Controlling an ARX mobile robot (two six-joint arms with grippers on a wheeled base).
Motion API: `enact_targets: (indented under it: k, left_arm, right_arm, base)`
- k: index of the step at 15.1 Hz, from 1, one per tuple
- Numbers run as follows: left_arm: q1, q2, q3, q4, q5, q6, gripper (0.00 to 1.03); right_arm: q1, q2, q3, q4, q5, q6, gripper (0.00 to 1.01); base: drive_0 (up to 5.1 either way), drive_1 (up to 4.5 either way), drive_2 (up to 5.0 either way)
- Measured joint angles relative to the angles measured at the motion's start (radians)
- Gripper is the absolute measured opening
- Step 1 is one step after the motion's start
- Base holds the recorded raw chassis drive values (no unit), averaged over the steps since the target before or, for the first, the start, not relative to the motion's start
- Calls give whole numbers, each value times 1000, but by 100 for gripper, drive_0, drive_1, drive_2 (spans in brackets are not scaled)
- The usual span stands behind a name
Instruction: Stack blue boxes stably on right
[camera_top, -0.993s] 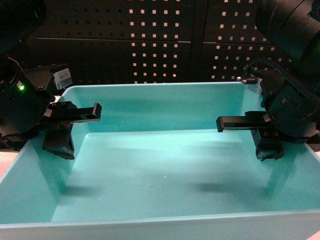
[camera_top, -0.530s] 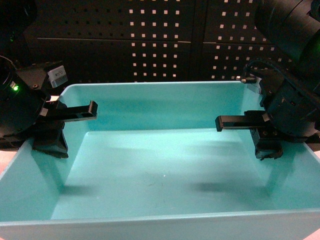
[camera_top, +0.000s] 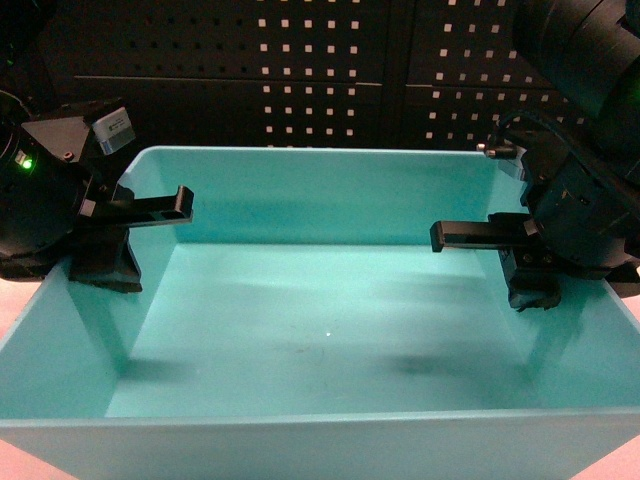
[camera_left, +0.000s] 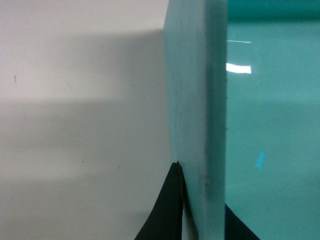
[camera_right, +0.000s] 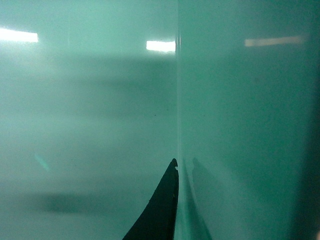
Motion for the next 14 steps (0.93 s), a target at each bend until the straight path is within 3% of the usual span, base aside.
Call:
enact_targets:
  k: [7,9,11,12,14]
  left_arm:
    - [0,0,0,0,0,5,2]
    - [0,0,0,11,0,11,9]
    - [0,-4,0,9,1,9,1]
    - [0,-5,0,8,-3,9,2]
    - [0,-5,0,9,-2,13,6]
  right_arm:
    - [0,0,0,-1,0,0,8]
    - [0,0,0,-14,0,-2,8]
    - [0,0,-3,-13,-2,-2,8]
    - [0,0,-2,-17,-1,-2,8]
    - [2,0,69,-82,0,-10,8]
  base:
    - [0,0,0]
    - [0,0,0]
    - [0,0,0]
    - [0,0,0]
    - [0,0,0]
